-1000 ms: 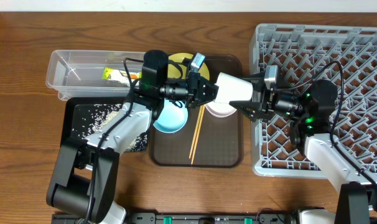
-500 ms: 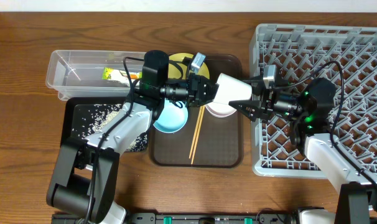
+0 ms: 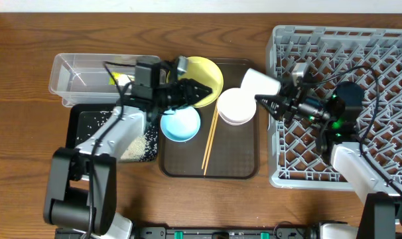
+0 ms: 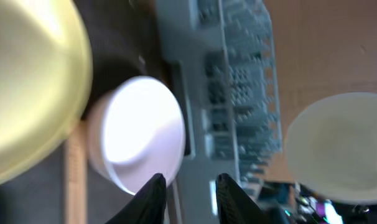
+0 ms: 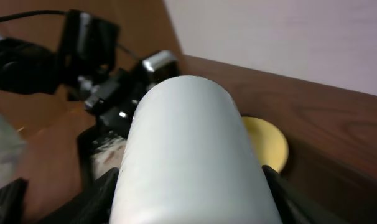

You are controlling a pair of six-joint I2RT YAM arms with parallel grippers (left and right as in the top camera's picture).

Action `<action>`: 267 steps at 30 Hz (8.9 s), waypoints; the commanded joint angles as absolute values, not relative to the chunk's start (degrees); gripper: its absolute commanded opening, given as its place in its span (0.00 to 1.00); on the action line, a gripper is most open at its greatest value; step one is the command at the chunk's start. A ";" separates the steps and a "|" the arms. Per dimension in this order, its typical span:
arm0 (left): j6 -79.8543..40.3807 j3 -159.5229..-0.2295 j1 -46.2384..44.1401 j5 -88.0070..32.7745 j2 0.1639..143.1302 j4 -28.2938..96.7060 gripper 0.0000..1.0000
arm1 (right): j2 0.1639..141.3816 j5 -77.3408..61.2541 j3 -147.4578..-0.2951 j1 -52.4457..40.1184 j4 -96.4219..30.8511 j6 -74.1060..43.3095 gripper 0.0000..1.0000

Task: Sort waste into correct bins and load items into the dishwasher rack
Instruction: 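Place the white cup into the dish rack with the right gripper, then reach the right gripper to the pink bowl and grasp its rim, then lift the pink bowl and lower it into the dish rack, then reach the right gripper to the light-blue bowl and grasp its rim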

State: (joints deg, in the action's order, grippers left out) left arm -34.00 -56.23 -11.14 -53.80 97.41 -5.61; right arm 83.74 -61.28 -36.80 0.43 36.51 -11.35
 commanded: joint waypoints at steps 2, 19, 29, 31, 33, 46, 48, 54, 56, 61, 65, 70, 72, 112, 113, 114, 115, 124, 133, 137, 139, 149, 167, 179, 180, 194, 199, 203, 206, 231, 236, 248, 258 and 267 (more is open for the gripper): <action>-28.23 -56.36 -8.62 -49.08 92.31 -2.26 0.29 | 83.61 -56.16 -37.56 3.31 36.38 -13.28 0.29; -17.17 -56.36 -7.88 -11.09 75.07 27.73 0.29 | 66.19 -20.14 -45.28 7.27 -6.68 -3.14 0.01; -17.19 -56.34 -7.90 -11.07 74.89 28.29 0.30 | 67.75 -1.65 -59.55 9.28 -41.60 0.08 0.01; -17.19 -56.34 -7.90 -11.07 74.89 28.29 0.31 | 69.63 -0.78 -61.71 9.87 -45.60 0.08 0.01; -17.19 -56.34 -7.88 -11.05 74.89 28.27 0.31 | 71.26 0.40 -63.05 10.22 -48.05 0.08 0.01; -17.21 -56.34 -7.90 -11.07 74.91 28.73 0.34 | 81.62 3.64 -63.24 10.55 -51.72 -0.40 0.01; -17.21 -56.34 -7.90 -11.07 74.91 28.73 0.34 | 83.24 3.64 -63.24 10.55 -51.64 -0.40 0.01; -17.21 -56.34 -7.90 -11.07 74.91 28.73 0.35 | 87.13 3.62 -63.24 10.55 -50.63 -0.38 0.57; -17.21 -56.34 -7.90 -11.07 74.91 28.73 0.35 | 87.90 3.57 -63.24 10.52 -49.87 -0.38 0.83; -17.19 -56.34 -7.90 -11.07 74.91 29.15 0.45 | 87.96 0.84 -63.26 10.52 -47.99 -0.36 0.99; -17.19 -56.34 -7.90 -11.05 74.91 29.91 0.50 | 87.50 -2.68 -63.46 10.52 -46.24 -0.38 0.99; -17.17 -56.29 -7.88 -10.90 74.91 31.55 0.51 | 84.40 -12.80 -66.28 10.13 -41.71 0.56 0.99; -17.19 -56.18 -7.88 -10.26 74.91 32.25 0.51 | 82.96 -19.27 -67.64 9.34 -38.35 2.02 0.94; -36.07 -55.94 -7.90 10.98 74.91 44.93 0.57 | 110.69 1.34 -68.14 -22.79 -17.52 18.00 0.43; -36.07 -55.94 -7.90 10.96 74.91 44.95 0.57 | 110.67 1.74 -68.14 -22.79 -18.00 18.00 0.36; -36.07 -55.94 -7.90 10.98 74.91 44.95 0.57 | 110.67 2.24 -68.14 -22.79 -18.37 18.00 0.28; -36.07 -55.94 -7.90 10.98 74.91 44.95 0.57 | 110.67 3.29 -68.14 -22.79 -18.87 17.85 0.21; -36.10 -55.94 -7.90 10.96 74.91 44.95 0.57 | 107.46 12.25 -68.16 -22.68 -19.94 15.22 0.01; -36.07 -55.94 -7.90 10.96 74.91 44.93 0.57 | 93.34 12.08 -68.20 -17.50 -18.26 12.27 0.01; -36.10 -55.94 -7.90 10.96 74.91 44.93 0.57 | 89.12 12.91 -68.20 -13.04 -14.46 14.83 0.01; -36.10 -55.94 -7.90 10.96 74.91 44.93 0.57 | 88.03 15.44 -68.20 -11.18 -11.53 19.51 0.01; -36.07 -55.94 -7.88 10.98 74.91 44.75 0.58 | 90.65 25.12 -68.20 -6.55 7.86 45.32 0.01; -36.07 -55.94 -7.90 10.96 74.91 44.77 0.59 | 106.13 32.42 -68.18 -7.49 22.31 51.90 0.01; -36.07 -55.94 -7.90 10.96 74.91 44.77 0.59 | 106.52 32.14 -68.18 -8.64 14.74 49.60 0.01; -36.07 -55.94 -7.90 10.96 74.91 44.75 0.59 | 106.52 32.16 -68.18 -8.64 14.13 49.47 0.01; -36.10 -55.92 -7.90 10.96 74.91 45.39 0.60 | 106.54 40.21 -68.18 -8.64 24.95 52.56 0.01; -36.07 -55.90 -7.90 10.96 74.91 45.39 0.60 | 108.03 40.34 -68.18 -8.73 21.54 48.58 0.01; -36.07 -55.83 -7.90 10.96 74.91 45.43 0.60 | 109.49 40.56 -68.18 -9.47 21.17 46.74 0.01; -36.10 -55.83 -7.90 10.96 74.91 45.39 0.60 | 109.80 40.51 -68.18 -10.41 21.21 46.70 0.01; -36.07 -55.72 -7.90 10.96 74.91 45.41 0.60 | 104.64 40.49 -68.18 -17.08 -5.37 9.58 0.24; -36.07 -55.72 -7.90 10.96 74.91 45.39 0.60 | 99.96 34.30 -68.18 -17.37 -14.13 6.68 0.49; -36.07 -55.72 -7.88 10.98 74.91 45.47 0.65 | 89.17 -1.80 -68.18 -20.16 -17.21 6.63 0.67; -38.46 -55.72 -6.81 16.45 74.91 48.99 0.66 | 94.85 -21.06 -68.14 -28.91 -17.63 3.16 0.60; -38.46 -55.72 -3.60 16.10 74.91 49.67 0.69 | 103.96 -16.75 -68.14 -36.42 -17.52 -4.27 0.51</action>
